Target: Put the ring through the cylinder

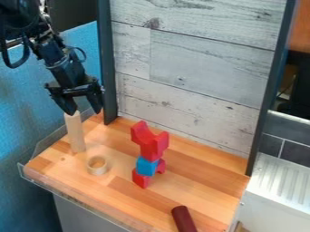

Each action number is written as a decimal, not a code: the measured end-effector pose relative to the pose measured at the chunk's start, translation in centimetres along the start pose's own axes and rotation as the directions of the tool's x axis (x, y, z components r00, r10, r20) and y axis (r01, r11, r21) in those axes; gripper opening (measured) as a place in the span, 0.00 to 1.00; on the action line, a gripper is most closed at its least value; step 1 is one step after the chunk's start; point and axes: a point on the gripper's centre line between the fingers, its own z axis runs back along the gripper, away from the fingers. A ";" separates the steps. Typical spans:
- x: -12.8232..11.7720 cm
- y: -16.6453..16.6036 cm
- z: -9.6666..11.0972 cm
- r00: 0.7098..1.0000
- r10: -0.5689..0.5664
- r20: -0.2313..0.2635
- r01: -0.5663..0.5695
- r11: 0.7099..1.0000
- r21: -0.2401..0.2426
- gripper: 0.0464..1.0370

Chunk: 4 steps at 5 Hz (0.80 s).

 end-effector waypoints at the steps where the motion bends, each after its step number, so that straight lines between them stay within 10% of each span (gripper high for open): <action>1: -1.0 0.2 -1.6 0.999 0.016 -0.043 -0.016 1.000 -0.017 0.96; 4: -4.5 0.8 -3.4 0.992 0.061 -0.115 -0.060 0.998 0.005 0.96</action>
